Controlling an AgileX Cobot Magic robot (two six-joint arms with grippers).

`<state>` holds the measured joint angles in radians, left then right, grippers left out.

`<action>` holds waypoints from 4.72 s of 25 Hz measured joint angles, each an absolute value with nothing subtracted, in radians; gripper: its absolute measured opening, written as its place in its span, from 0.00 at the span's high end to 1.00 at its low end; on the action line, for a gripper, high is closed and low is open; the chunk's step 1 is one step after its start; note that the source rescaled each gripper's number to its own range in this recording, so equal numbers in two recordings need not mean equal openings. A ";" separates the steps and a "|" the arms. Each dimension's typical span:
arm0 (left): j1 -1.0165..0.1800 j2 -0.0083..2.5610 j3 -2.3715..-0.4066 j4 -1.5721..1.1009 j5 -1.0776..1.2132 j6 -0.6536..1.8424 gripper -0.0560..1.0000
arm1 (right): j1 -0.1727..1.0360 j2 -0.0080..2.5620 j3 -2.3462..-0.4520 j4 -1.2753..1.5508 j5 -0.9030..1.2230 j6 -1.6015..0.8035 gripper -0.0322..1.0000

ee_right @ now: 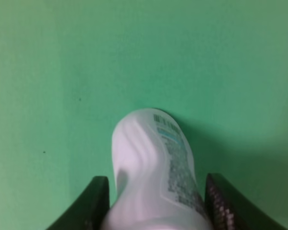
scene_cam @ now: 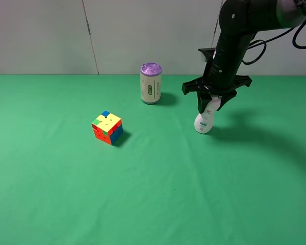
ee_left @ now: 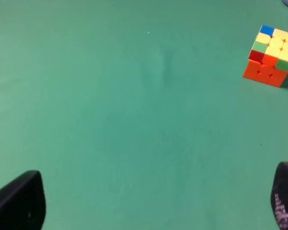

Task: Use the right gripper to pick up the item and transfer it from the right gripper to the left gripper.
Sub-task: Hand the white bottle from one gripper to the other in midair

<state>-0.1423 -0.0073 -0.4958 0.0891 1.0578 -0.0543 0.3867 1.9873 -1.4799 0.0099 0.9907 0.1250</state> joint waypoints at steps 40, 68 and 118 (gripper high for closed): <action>-0.142 -0.007 -0.496 0.089 1.058 -0.054 0.02 | 0.224 1.473 -0.909 1.112 0.682 -0.757 0.91; -0.142 -0.007 -0.496 0.089 1.058 -0.054 0.02 | 0.224 1.473 -0.906 1.296 0.846 -0.915 0.91; -0.152 1.344 -1.009 -1.004 0.990 1.836 0.03 | 0.224 1.470 -0.906 1.288 0.891 -0.939 0.91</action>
<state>-0.1524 1.3436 -1.0095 -1.0039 0.9901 1.8359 0.2240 1.4696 -0.9056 1.2884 0.8913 -0.9386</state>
